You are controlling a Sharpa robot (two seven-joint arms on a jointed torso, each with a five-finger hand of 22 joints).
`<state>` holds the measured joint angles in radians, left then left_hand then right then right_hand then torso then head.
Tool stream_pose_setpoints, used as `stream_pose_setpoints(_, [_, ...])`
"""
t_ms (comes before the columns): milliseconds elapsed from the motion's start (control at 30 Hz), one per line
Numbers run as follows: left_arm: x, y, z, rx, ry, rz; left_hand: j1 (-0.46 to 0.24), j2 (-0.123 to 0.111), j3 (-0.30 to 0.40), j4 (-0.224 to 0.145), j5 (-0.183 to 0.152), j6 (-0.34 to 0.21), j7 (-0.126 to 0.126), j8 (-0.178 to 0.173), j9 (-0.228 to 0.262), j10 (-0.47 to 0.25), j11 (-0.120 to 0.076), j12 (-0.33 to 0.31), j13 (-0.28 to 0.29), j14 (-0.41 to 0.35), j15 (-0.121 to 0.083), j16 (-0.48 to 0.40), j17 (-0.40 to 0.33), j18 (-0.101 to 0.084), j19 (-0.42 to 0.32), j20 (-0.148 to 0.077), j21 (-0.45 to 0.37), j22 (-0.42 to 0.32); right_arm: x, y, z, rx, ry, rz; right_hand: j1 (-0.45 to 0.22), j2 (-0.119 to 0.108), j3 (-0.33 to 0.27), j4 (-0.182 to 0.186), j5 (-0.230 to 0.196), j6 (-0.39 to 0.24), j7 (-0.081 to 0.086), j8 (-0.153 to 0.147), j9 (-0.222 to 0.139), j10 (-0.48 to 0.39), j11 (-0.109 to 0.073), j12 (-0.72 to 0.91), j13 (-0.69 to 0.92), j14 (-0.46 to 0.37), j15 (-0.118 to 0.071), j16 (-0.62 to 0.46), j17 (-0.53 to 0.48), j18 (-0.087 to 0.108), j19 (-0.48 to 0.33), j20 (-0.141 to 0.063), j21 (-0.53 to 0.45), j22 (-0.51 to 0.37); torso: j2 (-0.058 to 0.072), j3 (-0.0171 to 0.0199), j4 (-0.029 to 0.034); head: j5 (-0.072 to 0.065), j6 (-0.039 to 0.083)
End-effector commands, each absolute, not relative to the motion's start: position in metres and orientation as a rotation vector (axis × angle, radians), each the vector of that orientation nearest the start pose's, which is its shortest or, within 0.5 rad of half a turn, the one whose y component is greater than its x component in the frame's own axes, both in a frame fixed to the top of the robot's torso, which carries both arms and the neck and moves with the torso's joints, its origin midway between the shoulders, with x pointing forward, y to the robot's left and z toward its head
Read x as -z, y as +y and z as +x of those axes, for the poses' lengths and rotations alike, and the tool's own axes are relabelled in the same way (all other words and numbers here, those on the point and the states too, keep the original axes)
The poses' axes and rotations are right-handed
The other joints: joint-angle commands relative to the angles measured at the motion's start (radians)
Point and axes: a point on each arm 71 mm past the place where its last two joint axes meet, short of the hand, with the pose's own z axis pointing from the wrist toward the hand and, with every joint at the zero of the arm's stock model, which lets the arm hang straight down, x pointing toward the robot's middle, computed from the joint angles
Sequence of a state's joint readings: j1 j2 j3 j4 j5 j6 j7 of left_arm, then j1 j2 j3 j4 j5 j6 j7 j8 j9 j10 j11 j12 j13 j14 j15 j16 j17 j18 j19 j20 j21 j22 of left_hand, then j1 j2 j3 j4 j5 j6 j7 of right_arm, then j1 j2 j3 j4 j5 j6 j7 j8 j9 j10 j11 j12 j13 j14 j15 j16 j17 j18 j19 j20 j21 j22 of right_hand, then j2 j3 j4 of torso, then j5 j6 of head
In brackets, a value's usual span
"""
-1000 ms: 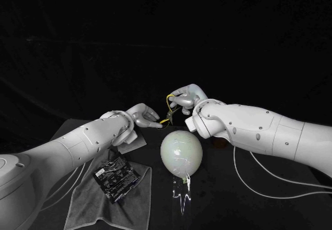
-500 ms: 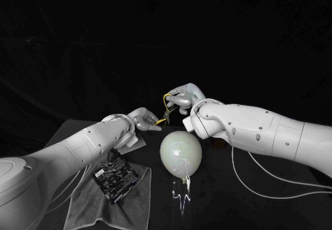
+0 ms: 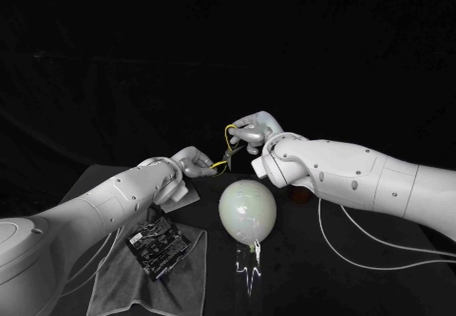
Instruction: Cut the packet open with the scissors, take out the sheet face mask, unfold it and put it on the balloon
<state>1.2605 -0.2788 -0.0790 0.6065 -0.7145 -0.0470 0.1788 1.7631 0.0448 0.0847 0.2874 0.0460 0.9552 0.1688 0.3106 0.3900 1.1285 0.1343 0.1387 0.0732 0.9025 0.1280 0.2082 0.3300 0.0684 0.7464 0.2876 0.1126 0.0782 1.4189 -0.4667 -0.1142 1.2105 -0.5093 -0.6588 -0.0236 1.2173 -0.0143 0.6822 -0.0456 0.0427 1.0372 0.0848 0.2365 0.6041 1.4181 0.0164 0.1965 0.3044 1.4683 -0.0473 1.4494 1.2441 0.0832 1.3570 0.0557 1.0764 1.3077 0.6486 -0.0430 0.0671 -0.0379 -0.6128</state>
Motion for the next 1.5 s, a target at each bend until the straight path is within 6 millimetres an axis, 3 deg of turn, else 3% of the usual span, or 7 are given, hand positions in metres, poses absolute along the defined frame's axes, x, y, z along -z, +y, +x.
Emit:
stream_pose_setpoints(33, [0.199, 0.169, 0.618, 1.011, 1.711, -0.559, -0.001, 0.016, 0.010, 0.000, 0.000, 0.010, -0.007, 0.018, 0.013, 0.027, -0.011, 0.002, -0.003, 0.016, -0.008, 0.008, 0.005, 0.013, 0.011, -0.001, 0.005, 0.001, 0.108, -0.121, 0.569, -0.955, 1.483, 0.695, -0.003, 0.011, 0.010, -0.001, 0.006, 0.005, 0.002, 0.026, 0.167, -0.006, -0.004, 0.001, 0.002, 0.040, -0.007, -0.001, -0.005, 0.015, 0.000, -0.001, -0.008, 0.119, 0.000, -0.0011, 0.0008, -0.001, -0.001])
stream_pose_setpoints(400, [0.198, 0.176, 0.620, 1.007, 1.679, -0.612, -0.003, 0.011, 0.017, 0.001, 0.000, 0.009, -0.007, 0.031, 0.026, 0.033, -0.011, -0.010, -0.009, 0.016, -0.008, 0.006, 0.006, 0.013, 0.015, 0.000, 0.002, -0.001, 0.114, -0.131, 0.583, -0.858, 1.573, 0.700, -0.013, 0.008, 0.015, -0.002, 0.006, 0.002, 0.004, 0.025, 0.171, -0.011, -0.002, -0.002, 0.003, 0.037, -0.005, -0.007, -0.016, 0.017, -0.004, 0.000, -0.016, 0.117, 0.000, -0.0010, 0.0004, -0.002, -0.002])
stream_pose_setpoints(900, [0.192, 0.176, 0.623, 0.957, 1.637, -0.636, -0.003, 0.004, 0.024, -0.001, 0.000, 0.006, -0.005, 0.040, 0.036, 0.034, -0.010, -0.022, -0.010, 0.011, -0.007, 0.003, 0.006, 0.014, 0.018, -0.001, 0.000, -0.002, 0.116, -0.110, 0.586, -0.851, 1.575, 0.645, -0.015, 0.007, 0.016, -0.002, 0.006, 0.002, 0.004, 0.025, 0.172, -0.011, -0.002, -0.002, 0.003, 0.038, -0.005, -0.005, -0.013, 0.015, 0.000, 0.000, -0.007, 0.120, 0.001, 0.0002, -0.0001, -0.006, 0.000])
stream_pose_setpoints(1500, [0.178, 0.180, 0.628, 0.860, 1.574, -0.560, 0.000, -0.002, 0.033, -0.001, 0.000, 0.002, -0.002, 0.048, 0.044, 0.040, -0.009, -0.029, -0.010, 0.012, -0.007, 0.002, 0.007, 0.017, 0.025, -0.002, 0.001, -0.003, 0.118, -0.110, 0.588, -0.771, 1.592, 0.541, -0.016, 0.007, 0.016, -0.002, 0.006, 0.002, 0.004, 0.026, 0.172, -0.010, -0.002, -0.002, 0.004, 0.038, -0.005, -0.005, -0.012, 0.014, 0.002, 0.000, -0.004, 0.121, 0.000, 0.0002, 0.0016, -0.008, -0.004])
